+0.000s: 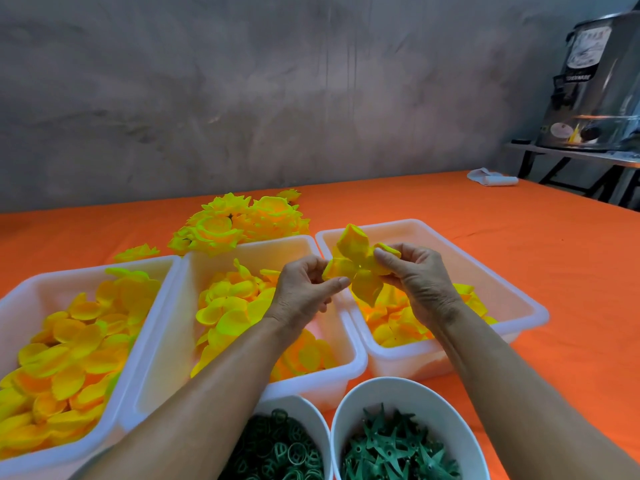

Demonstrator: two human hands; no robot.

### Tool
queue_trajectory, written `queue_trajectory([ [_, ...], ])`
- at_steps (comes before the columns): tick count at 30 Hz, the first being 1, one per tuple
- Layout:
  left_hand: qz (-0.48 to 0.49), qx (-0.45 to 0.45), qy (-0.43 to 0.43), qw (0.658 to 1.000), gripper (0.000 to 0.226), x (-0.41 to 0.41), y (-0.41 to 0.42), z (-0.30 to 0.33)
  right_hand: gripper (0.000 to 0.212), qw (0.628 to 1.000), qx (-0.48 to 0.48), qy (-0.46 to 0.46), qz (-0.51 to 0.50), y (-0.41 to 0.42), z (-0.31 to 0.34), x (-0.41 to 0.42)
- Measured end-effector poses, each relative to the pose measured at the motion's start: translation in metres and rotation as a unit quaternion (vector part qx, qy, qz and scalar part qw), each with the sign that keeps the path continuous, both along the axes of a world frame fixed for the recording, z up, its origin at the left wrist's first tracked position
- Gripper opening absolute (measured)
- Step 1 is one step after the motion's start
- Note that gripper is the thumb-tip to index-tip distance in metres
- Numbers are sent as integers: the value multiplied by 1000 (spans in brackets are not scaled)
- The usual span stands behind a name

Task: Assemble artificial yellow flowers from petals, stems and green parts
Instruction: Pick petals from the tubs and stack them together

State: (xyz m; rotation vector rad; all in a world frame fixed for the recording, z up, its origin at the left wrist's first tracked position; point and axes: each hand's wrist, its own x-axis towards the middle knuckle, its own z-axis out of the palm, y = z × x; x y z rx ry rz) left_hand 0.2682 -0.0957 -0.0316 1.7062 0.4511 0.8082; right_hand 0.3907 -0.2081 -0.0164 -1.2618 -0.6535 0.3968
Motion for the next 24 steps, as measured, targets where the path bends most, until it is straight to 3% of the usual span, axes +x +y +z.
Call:
queue_trajectory([
  [3, 1, -43, -40, 998, 15, -1, 3, 1, 3, 996, -45, -73, -33, 3, -3, -1],
  [11, 48, -43, -41, 997, 27, 0, 4, 2, 40, 973, -89, -208, -48, 3, 1, -7],
  [17, 21, -75, -72, 994, 22, -2, 2, 7, 7, 991, -41, -125, -36, 2, 4, -10],
  [20, -3, -124, -84, 989, 19, -4, 3, 9, 9, 998, -41, -44, -26, 0, 3, -8],
  [24, -41, -181, -79, 979, 19, -4, 2, 10, 13, 998, -60, -19, -22, 1, 1, -7],
])
